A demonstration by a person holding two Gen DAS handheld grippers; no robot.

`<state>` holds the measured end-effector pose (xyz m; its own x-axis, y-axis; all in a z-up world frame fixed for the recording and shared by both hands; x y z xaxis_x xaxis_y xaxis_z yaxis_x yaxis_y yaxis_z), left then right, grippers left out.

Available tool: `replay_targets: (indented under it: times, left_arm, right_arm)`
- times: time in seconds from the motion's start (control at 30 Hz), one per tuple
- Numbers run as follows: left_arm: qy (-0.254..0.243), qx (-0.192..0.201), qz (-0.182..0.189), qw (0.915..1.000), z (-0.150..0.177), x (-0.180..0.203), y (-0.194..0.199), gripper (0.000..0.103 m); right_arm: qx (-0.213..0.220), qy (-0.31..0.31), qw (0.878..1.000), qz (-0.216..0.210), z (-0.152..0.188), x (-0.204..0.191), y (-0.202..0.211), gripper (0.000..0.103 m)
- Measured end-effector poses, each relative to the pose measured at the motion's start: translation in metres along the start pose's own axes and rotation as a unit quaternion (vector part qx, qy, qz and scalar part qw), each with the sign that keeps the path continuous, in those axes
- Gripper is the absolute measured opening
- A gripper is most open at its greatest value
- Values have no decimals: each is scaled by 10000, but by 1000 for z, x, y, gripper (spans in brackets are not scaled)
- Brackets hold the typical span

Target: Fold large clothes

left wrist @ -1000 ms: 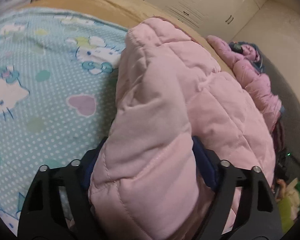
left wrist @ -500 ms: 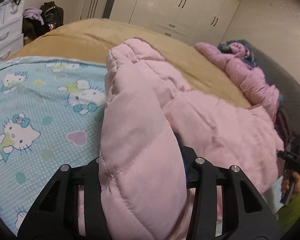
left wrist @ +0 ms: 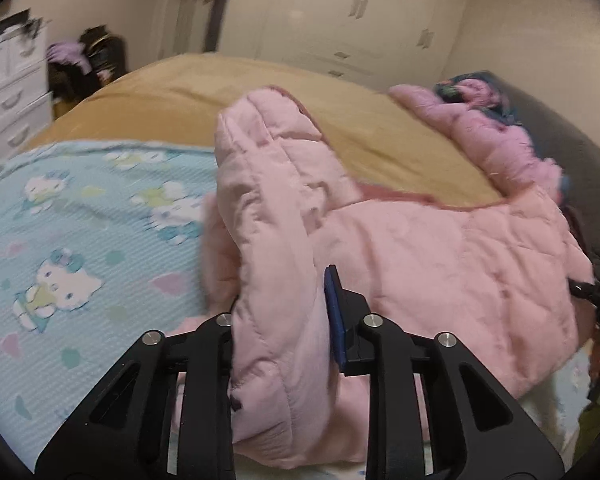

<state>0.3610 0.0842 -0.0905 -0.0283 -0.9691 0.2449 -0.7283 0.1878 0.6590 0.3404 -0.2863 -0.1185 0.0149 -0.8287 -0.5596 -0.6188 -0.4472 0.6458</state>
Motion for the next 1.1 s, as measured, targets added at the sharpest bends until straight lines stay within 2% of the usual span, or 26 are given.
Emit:
replay_targets:
  times: [0.07, 0.1, 0.13, 0.23, 0.33, 0.47, 0.53, 0.57, 0.63, 0.67, 0.73, 0.83, 1.03, 1.1]
  left_arm:
    - [104, -58, -90, 9999, 2, -17, -9, 27]
    - [182, -120, -81, 9997, 4, -25, -17, 36]
    - [237, -141, -85, 9996, 5, -30, -21, 49]
    - [413, -487, -75, 9979, 20, -46, -44, 75]
    - [769, -553, 157, 9954, 30, -57, -56, 82]
    - [1134, -660, 548, 9898, 38, -60, -65, 82]
    - [1192, -694, 643, 9884, 41, -55, -67, 74]
    - [1139, -683, 612, 9893, 40, -51, -66, 71]
    - [852, -612, 523, 9931, 36, -39, -60, 57]
    - [754, -581, 466, 9944, 34, -33, -59, 55]
    - [617, -574, 349, 9958, 32, -28, -57, 45]
    - [476, -537, 270, 9971, 29, -19, -44, 37]
    - [174, -553, 195, 9981, 39, -10, -13, 35]
    - [258, -536, 277, 9978, 45, -10, 5, 35]
  right_arm:
    - [-57, -100, 9999, 20, 3, 12, -6, 31]
    - [-76, -144, 9999, 25, 5, 16, -8, 32]
    - [-97, -202, 9997, 27, 7, 21, -10, 32]
    - [-169, -325, 9993, 23, 13, 37, -18, 34]
    - [-215, -398, 9990, 26, 17, 46, -24, 36]
    - [-279, -433, 9987, 14, 19, 52, -32, 39]
    - [-319, -497, 9983, 7, 19, 56, -37, 41]
    - [-336, -535, 9980, 2, 19, 59, -39, 42]
    - [-390, -669, 9970, -20, 20, 66, -45, 43]
    - [-413, -679, 9968, -22, 19, 66, -46, 43]
    - [-481, -515, 9975, 16, 19, 63, -46, 38]
    - [-547, -293, 9981, 23, 20, 51, -37, 33]
    - [-521, -255, 9983, -89, 29, 45, -15, 31]
    - [-538, -201, 9982, -161, 35, 39, -4, 31]
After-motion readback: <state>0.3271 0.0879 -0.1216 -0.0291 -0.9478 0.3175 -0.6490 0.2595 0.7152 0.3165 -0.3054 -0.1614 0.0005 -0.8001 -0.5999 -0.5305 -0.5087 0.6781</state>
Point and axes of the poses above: each gripper's, at about its wrist camera, not at the fingertips, and y roughly against the way its jaws point, x to its right, z to its underside, the point moved 7 cm from there along -y, roughly the way its jaws point
